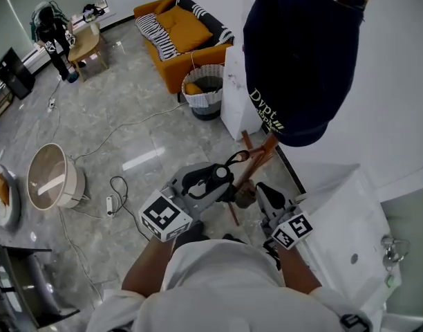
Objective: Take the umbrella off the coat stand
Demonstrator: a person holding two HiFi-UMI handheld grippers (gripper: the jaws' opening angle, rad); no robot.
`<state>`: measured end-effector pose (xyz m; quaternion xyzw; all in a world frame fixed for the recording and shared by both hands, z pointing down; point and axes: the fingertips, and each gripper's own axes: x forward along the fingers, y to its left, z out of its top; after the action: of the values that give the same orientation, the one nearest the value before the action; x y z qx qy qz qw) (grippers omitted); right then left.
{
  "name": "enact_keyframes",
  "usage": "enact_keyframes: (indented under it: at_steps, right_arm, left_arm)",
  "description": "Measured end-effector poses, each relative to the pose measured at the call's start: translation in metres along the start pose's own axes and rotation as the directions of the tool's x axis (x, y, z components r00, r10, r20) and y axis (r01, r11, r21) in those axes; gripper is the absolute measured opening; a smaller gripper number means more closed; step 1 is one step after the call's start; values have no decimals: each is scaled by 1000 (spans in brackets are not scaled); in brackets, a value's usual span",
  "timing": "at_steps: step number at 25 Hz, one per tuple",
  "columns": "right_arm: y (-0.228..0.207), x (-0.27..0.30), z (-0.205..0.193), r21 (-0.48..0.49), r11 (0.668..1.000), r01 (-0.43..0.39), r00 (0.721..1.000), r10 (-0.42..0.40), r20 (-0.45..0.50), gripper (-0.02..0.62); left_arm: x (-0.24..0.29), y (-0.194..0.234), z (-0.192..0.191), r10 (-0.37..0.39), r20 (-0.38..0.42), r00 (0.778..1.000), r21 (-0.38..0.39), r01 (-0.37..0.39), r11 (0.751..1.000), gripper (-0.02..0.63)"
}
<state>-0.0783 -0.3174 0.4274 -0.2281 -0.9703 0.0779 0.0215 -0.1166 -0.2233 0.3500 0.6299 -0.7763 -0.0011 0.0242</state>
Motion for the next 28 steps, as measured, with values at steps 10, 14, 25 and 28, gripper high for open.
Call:
enact_keyframes:
  at_steps: [10, 14, 25, 28]
  right_arm:
    - [23, 13, -2, -4, 994, -113, 994, 113, -10, 17]
    - [37, 11, 2, -8, 991, -132, 991, 132, -9, 17]
    - [-7, 3, -12, -22, 994, -111, 993, 110, -34, 17]
    - [-12, 1, -17, -78, 986, -150, 987, 145, -69, 17]
  left_arm:
    - [-52, 2, 9, 160, 49, 986, 16, -161, 987, 187]
    - [-83, -2, 0, 220, 55, 974, -11, -220, 975, 187]
    - [-93, 8, -87, 334, 13, 942, -132, -330, 935, 187]
    - [-93, 13, -106, 360, 16, 933, -171, -352, 920, 187]
